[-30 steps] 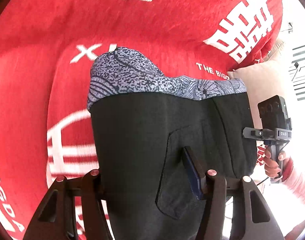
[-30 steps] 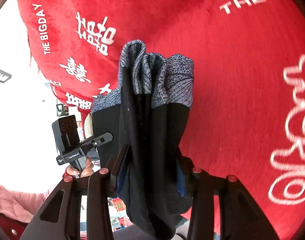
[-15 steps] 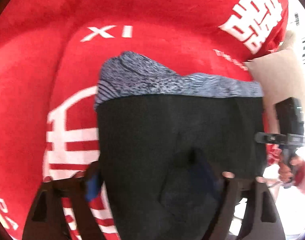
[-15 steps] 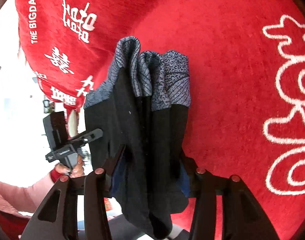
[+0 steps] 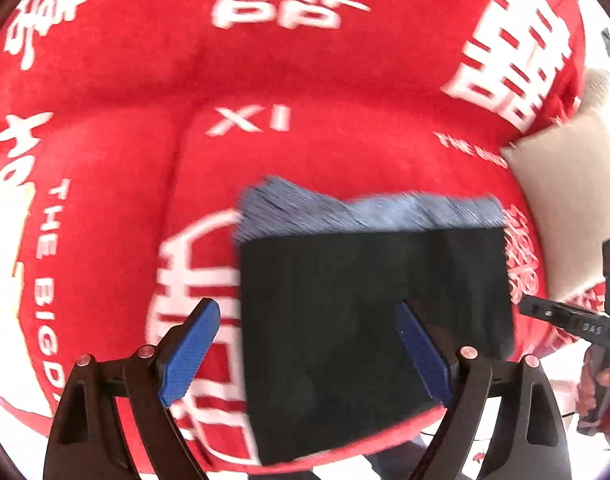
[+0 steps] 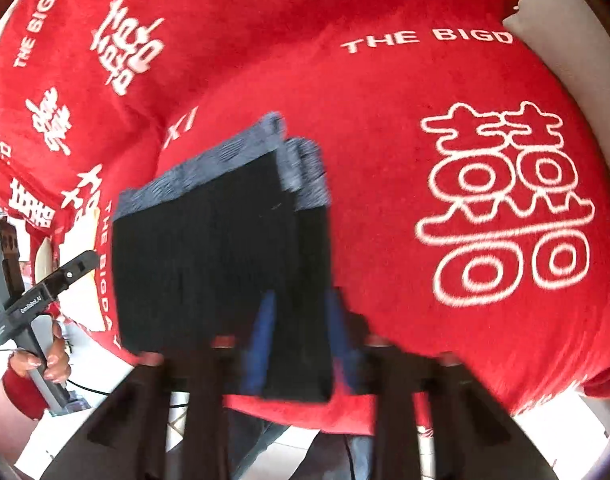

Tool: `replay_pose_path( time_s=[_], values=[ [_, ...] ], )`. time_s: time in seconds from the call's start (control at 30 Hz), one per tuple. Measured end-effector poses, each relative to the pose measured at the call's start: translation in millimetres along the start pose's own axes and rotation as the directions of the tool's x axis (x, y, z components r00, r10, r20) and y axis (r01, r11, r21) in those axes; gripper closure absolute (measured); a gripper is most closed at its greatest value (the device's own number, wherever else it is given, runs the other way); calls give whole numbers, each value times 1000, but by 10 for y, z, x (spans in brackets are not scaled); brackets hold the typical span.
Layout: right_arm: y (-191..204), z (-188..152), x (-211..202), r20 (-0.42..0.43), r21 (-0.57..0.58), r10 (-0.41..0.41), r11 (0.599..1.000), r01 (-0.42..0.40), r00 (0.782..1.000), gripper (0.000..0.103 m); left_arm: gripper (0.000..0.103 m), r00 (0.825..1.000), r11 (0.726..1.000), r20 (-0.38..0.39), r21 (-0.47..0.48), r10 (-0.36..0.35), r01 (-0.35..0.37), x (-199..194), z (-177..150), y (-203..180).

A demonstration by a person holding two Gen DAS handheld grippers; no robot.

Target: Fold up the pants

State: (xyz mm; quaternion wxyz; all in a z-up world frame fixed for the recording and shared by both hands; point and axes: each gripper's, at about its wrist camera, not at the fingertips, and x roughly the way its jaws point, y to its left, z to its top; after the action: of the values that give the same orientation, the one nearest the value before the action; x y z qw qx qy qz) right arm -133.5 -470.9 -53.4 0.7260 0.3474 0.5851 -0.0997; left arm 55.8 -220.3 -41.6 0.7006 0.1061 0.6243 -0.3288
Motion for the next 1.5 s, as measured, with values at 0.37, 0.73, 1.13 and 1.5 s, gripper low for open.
replay_pose_path(
  time_s=[0.37, 0.73, 1.13, 1.5],
  values=[
    [103, -344, 428, -120, -78, -38, 997, 29, 992, 78, 9, 980, 980, -111, 128, 166, -152, 570, -388, -322],
    [-70, -369, 2, -218, -76, -56, 996, 40, 974, 42, 9, 950, 960, -156, -33, 269, -277, 206, -426, -415],
    [386, -421, -265, -153, -157, -142, 981, 117, 978, 0, 0, 942, 944, -87, -35, 324, -328, -358, -586, -673],
    [1012, -598, -514, 16, -114, -281, 953, 281, 960, 0, 0, 925, 934, -135, 0, 355, -358, -627, -785, -587]
  ],
)
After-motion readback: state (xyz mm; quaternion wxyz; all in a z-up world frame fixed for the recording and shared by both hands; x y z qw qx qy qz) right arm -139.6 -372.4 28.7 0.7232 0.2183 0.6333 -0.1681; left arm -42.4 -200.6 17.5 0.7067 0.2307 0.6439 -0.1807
